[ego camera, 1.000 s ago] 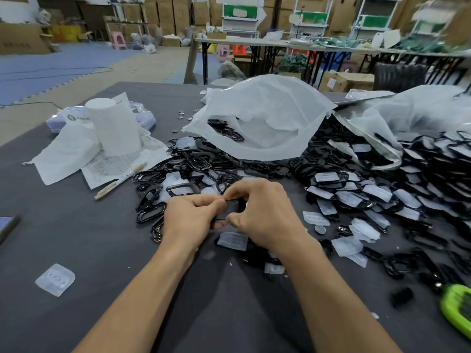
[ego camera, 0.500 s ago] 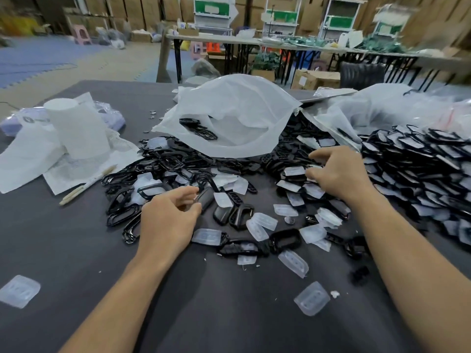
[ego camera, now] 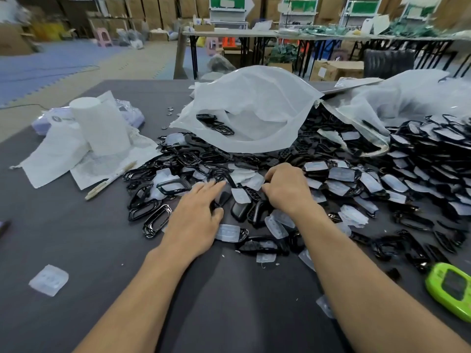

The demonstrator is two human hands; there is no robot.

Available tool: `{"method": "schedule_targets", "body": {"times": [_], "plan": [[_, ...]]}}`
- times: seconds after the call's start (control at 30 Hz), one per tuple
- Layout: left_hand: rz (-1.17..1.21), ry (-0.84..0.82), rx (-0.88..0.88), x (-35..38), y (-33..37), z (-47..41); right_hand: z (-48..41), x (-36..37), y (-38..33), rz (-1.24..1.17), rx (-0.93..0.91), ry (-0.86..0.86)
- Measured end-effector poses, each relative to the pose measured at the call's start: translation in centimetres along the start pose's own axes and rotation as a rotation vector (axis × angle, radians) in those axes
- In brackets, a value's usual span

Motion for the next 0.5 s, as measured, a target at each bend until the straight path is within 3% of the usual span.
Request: {"method": "schedule_targets", "body": {"times": [0.1, 0.27, 0.5], "plan": [[-0.064, 0.054, 0.01, 0.0, -0.1, -0.2, 0.6, 0.2, 0.0, 0.04, 0.067, 0.036], [-0.167, 0.334, -0.044, -0.7, 0.3, 0.3, 2.3, -0.2, 0.1, 0.009, 0.166, 0.135], [-0.007, 0.355, -0.155, -0.9, 0.1, -0.2, 3.3, -0.3, -0.9, -0.299, 0.091, 0.207]]}}
Point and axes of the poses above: each hand's wrist, its own z-axis away from the middle knuckle, its own x-axis out of the palm, y = z × x, the point moved 2 cm from there along -z, towards the middle knuckle, and after that the axes turned 11 degrees about y, right-handed, at the moved point
